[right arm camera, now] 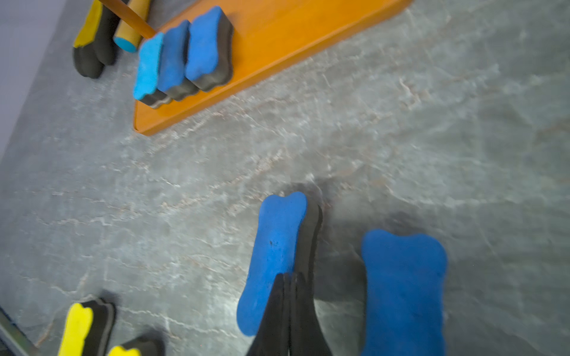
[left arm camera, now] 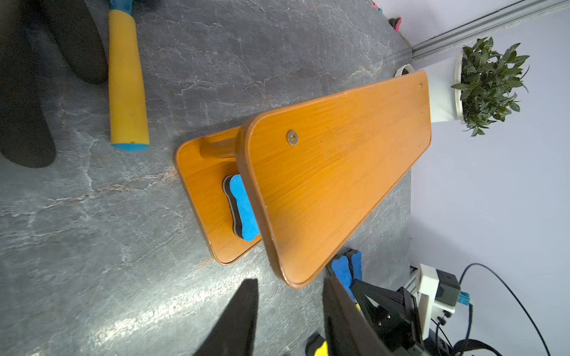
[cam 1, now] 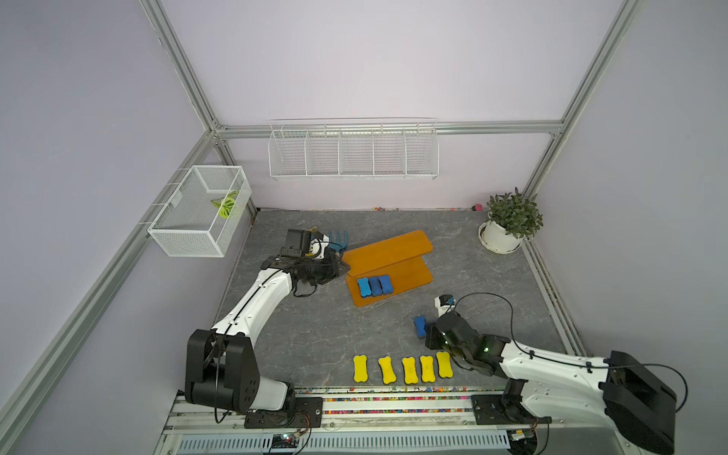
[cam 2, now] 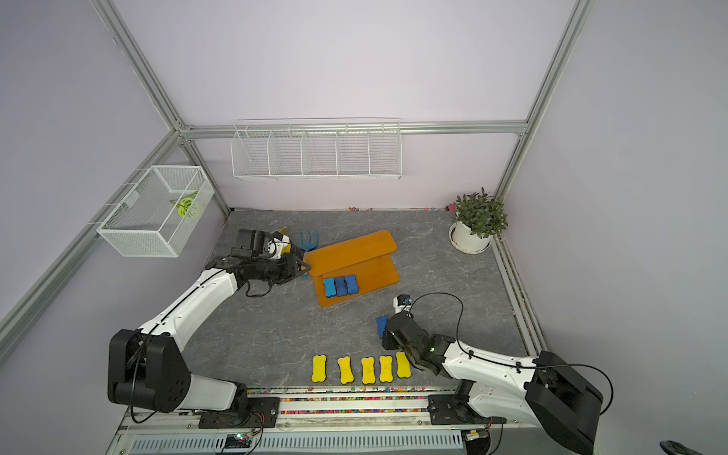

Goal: Remove the whiteboard erasers from the shelf
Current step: Place the whiteboard eraser at the center of the board.

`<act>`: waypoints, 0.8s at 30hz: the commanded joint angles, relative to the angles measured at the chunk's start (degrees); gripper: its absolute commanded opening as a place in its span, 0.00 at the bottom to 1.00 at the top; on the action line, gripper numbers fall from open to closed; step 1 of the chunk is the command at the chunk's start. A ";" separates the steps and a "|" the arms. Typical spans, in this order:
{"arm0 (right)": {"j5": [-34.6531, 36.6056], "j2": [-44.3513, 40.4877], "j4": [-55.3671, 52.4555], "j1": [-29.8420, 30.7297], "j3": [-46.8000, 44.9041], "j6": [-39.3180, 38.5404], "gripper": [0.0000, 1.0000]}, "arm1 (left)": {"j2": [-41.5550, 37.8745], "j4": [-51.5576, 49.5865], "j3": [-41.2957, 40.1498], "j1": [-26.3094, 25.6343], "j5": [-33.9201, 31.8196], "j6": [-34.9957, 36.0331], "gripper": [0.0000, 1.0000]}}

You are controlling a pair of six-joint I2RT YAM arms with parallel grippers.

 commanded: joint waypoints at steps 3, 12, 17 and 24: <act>2.13 -0.31 -1.20 0.52 -2.04 1.61 0.00 | 0.58 0.61 -0.34 0.30 1.02 0.71 0.40; 0.14 1.60 0.00 0.64 -2.45 2.45 0.00 | 0.47 0.53 -0.34 0.30 0.80 0.88 0.40; 0.60 -0.28 -1.85 0.67 -2.71 2.48 0.00 | 0.38 0.52 -0.37 0.38 0.93 0.83 0.40; -0.28 0.42 -1.20 0.73 -3.60 2.91 0.00 | 0.31 0.53 -0.40 0.32 0.63 0.71 0.40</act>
